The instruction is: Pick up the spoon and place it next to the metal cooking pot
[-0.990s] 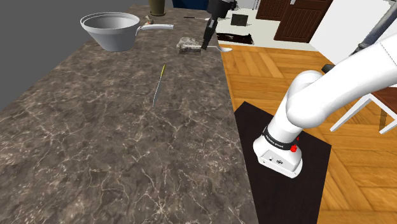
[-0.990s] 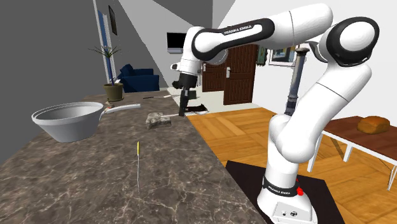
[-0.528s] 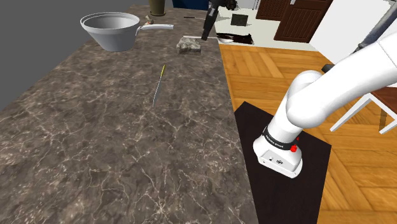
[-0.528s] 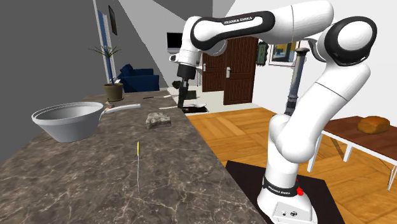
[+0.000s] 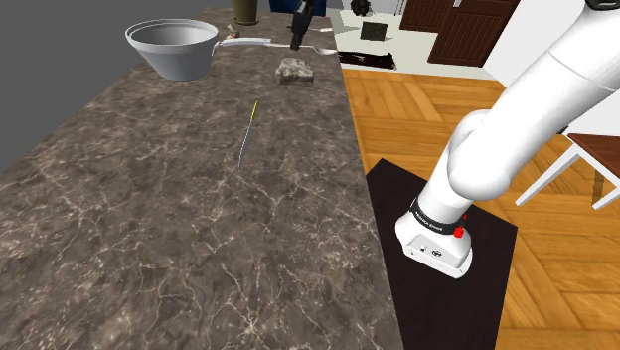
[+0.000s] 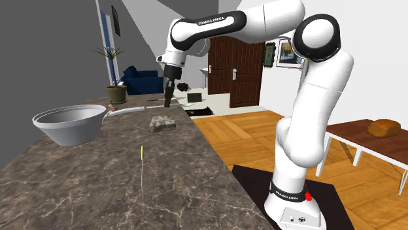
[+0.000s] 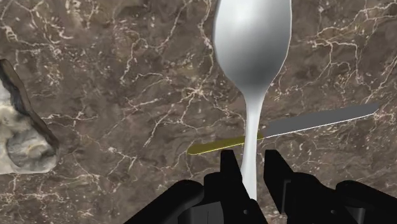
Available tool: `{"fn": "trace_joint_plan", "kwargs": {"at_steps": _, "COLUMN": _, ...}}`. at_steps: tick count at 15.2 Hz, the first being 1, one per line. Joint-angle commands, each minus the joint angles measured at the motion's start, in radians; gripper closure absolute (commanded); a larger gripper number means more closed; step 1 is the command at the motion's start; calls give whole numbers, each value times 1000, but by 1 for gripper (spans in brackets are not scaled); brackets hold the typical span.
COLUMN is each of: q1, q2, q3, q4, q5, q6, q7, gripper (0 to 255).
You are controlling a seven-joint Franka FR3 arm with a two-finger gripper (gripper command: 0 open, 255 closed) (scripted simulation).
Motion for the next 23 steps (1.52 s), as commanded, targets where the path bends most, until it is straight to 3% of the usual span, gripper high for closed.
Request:
{"fn": "trace_joint_plan", "kwargs": {"at_steps": 1, "q1": 3, "q2": 92, "q3": -14, "q4": 95, "q5": 22, "q6": -9, "q7": -19, "gripper": 255}}
{"fn": "trace_joint_plan", "kwargs": {"at_steps": 7, "q1": -15, "q2": 341, "q3": -41, "q4": 384, "q5": 92, "q6": -70, "q7": -65, "gripper": 255}}
{"fn": "trace_joint_plan", "kwargs": {"at_steps": 23, "q1": -10, "q2": 356, "q3": -34, "q4": 189, "q5": 117, "q6": 134, "q7": -116, "gripper": 255}}
